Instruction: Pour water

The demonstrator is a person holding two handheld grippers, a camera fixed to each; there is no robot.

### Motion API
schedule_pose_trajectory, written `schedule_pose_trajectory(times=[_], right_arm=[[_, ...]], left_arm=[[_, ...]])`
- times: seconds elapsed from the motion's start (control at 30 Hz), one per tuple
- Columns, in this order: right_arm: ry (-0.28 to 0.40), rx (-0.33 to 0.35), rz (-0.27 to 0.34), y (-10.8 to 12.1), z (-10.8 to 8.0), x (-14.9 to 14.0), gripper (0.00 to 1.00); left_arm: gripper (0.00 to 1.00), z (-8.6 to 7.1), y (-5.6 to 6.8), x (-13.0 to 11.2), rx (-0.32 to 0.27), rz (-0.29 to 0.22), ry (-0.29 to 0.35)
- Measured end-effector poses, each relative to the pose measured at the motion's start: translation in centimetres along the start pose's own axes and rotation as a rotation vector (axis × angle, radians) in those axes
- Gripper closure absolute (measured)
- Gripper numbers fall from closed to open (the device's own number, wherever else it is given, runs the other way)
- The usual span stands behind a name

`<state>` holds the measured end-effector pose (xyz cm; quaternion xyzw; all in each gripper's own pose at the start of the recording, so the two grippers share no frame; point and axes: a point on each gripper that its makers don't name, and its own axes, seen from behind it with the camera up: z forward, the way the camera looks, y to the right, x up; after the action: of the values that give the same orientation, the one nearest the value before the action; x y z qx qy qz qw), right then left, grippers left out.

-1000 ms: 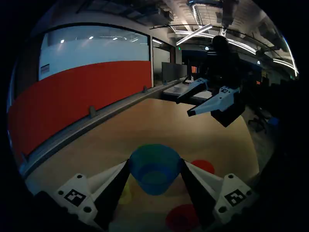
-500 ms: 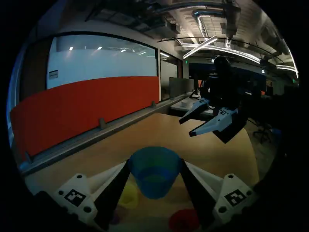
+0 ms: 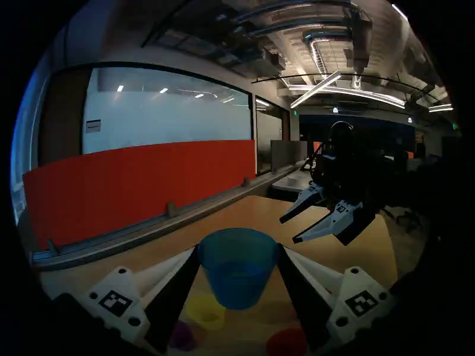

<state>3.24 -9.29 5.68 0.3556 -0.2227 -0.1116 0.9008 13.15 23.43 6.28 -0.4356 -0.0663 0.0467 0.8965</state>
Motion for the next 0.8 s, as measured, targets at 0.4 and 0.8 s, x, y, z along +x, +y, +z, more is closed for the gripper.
schedule_pose_trajectory(times=[0.4,0.8], right_arm=[[-0.042,0.028,-0.031,-0.5,1.7,-1.3,0.01],[-0.093,0.070,-0.039,-1.4,3.8,-3.3,0.01]], left_arm=[[0.11,-1.6,-1.2,3.1,0.042,-0.009,0.085],[0.11,-2.9,-2.0,5.1,0.061,-0.009,0.114]])
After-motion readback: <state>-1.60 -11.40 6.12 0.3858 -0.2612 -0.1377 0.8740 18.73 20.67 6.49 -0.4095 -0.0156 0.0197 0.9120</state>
